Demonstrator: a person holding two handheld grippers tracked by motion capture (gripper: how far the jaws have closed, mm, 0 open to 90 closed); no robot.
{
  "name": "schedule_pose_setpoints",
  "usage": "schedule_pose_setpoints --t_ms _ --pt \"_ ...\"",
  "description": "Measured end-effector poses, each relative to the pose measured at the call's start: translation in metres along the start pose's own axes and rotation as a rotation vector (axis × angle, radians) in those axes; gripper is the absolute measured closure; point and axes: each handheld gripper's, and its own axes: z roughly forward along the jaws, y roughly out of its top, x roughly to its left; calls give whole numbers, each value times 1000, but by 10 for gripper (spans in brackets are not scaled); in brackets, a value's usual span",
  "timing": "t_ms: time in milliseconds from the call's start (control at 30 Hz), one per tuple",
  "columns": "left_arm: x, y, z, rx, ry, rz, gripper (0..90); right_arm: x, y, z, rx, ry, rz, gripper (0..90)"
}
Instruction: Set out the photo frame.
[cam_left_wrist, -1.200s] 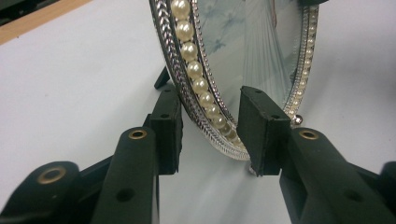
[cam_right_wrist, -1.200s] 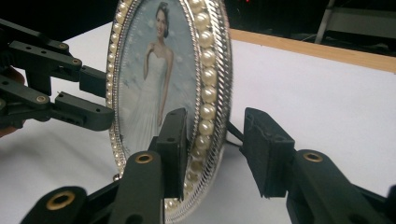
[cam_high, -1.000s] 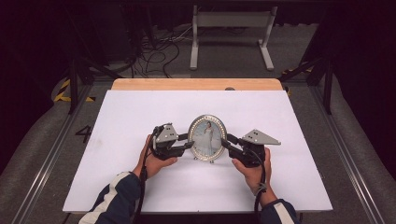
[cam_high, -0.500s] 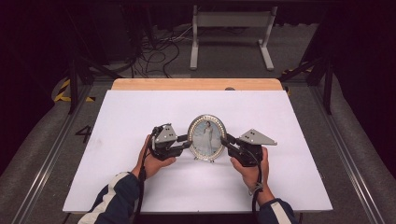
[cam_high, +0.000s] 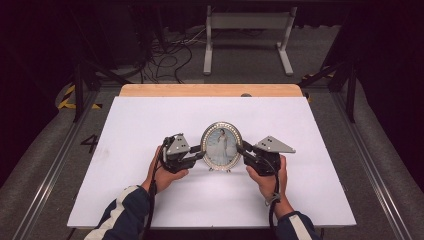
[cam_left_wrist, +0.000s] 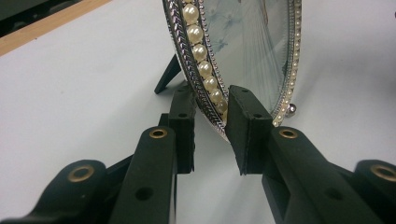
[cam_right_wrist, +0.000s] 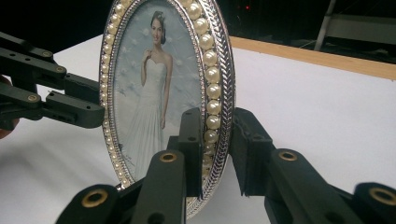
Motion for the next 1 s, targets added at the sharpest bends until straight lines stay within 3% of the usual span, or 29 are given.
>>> schedule_pose_setpoints --t_ms 500,700,833,1000 --pt "-1 -1 -1 1 1 16 703 1 -1 -1 9 -12 -42 752" --pt "-3 -2 -4 2 23 22 672 1 -3 -4 24 -11 -63 745" --pt "-6 -4 -8 13 39 61 645 4 -4 -7 39 -20 -117 711" --pt "-11 -6 -13 31 53 105 581 3 -5 -11 49 0 -135 688"
